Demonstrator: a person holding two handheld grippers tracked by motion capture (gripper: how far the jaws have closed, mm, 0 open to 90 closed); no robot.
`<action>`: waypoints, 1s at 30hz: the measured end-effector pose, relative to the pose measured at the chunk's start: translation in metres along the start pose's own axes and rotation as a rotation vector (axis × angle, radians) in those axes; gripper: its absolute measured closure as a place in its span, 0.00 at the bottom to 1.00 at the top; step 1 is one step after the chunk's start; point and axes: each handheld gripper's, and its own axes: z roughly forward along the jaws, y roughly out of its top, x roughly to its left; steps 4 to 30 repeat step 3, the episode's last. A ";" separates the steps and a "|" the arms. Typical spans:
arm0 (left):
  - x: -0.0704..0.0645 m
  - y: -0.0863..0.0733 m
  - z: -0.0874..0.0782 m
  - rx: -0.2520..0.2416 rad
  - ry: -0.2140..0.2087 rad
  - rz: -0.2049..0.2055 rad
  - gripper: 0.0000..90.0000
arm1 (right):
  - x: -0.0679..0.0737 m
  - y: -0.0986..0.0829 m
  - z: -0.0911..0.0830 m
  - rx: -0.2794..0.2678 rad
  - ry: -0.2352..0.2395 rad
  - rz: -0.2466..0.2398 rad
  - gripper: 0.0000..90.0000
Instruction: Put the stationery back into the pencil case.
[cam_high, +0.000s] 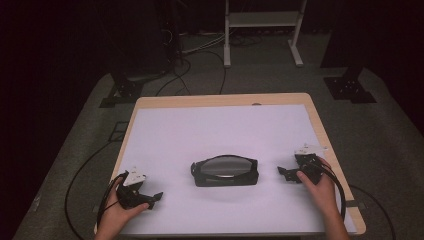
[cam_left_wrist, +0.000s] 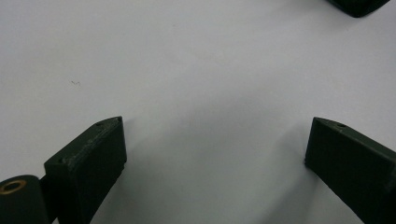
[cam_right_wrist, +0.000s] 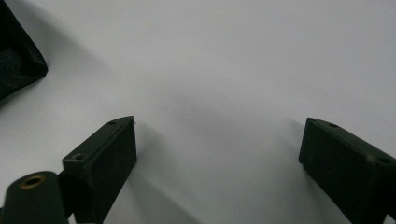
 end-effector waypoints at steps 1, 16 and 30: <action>0.000 0.000 0.000 0.000 0.002 -0.001 0.05 | 0.000 0.000 0.000 0.000 0.000 0.001 0.11; 0.000 0.000 0.000 0.000 0.004 -0.002 0.05 | 0.000 0.000 0.000 -0.001 -0.001 0.000 0.11; 0.000 0.000 0.000 0.000 0.004 -0.002 0.05 | 0.000 0.000 0.000 -0.001 -0.001 0.000 0.11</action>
